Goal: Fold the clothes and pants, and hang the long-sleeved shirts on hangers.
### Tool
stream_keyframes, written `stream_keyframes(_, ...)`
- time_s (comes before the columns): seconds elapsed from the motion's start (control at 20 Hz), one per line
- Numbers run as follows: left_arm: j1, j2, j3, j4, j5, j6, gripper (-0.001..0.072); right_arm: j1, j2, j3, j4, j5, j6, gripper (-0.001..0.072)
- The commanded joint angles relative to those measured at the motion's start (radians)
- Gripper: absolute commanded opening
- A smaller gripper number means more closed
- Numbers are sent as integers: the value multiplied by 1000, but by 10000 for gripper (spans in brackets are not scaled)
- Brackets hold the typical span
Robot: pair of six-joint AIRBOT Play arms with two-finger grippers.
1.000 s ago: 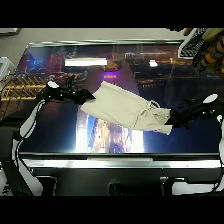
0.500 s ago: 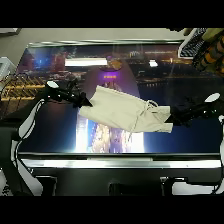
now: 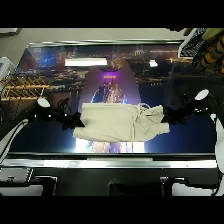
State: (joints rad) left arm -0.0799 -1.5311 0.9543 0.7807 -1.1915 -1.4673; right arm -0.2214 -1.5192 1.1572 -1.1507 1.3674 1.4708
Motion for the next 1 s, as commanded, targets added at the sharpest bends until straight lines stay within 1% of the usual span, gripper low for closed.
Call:
stream_keyframes(0.0, -42, 192, -289, -68, 187, -26, 8, 79, 3, 0, -74, -34, 57, 36)
stream_keyframes(0.1, -61, 215, -317, -98, 229, -25, 11, 97, 4, 0, -73, -50, 87, 36)
stream_keyframes(0.15, -63, 217, -306, -101, 233, -26, 28, 101, 8, 0, -69, -59, 90, 36)
stream_keyframes(0.2, -54, 224, -288, -97, 228, -26, 125, 101, 13, 0, -64, -65, 91, 36)
stream_keyframes(0.25, -32, 238, -267, -92, 212, -25, 205, 101, 20, 0, -66, -66, 100, 36)
stream_keyframes(0.3, 6, 266, -241, -72, 185, -26, 306, 101, 27, 0, -67, -62, 100, 36)
stream_keyframes(0.35, 51, 300, -216, -36, 155, -26, 381, 101, 34, 0, -67, -57, 100, 36)
stream_keyframes(0.4, 110, 347, -188, 10, 124, -34, 396, 101, 40, 0, -67, -52, 100, 36)
stream_keyframes(0.5, 229, 444, -139, 53, 81, -64, 396, 101, 50, 0, -66, -49, 101, 36)
stream_keyframes(0.6, 286, 521, -106, 48, 78, -98, 396, 101, 56, 0, -66, -39, 115, 36)
stream_keyframes(0.65, 281, 539, -95, 45, 82, -113, 396, 101, 59, 0, -65, -35, 116, 36)
stream_keyframes(0.75, 216, 534, -92, 0, 105, -116, 387, 101, 64, 0, -65, -34, 121, 36)
stream_keyframes(0.8, 155, 518, -92, -19, 147, -116, 340, 101, 65, 0, -65, -33, 129, 36)
stream_keyframes(0.85, 80, 493, -92, -40, 210, -116, 208, 101, 65, 0, -65, -31, 138, 36)
stream_keyframes(0.9, 4, 465, -92, -61, 279, -116, 95, 101, 65, 0, -65, -31, 142, 36)
stream_keyframes(0.95, -70, 432, -92, -85, 352, -116, 40, 101, 65, 0, -65, -27, 144, 36)
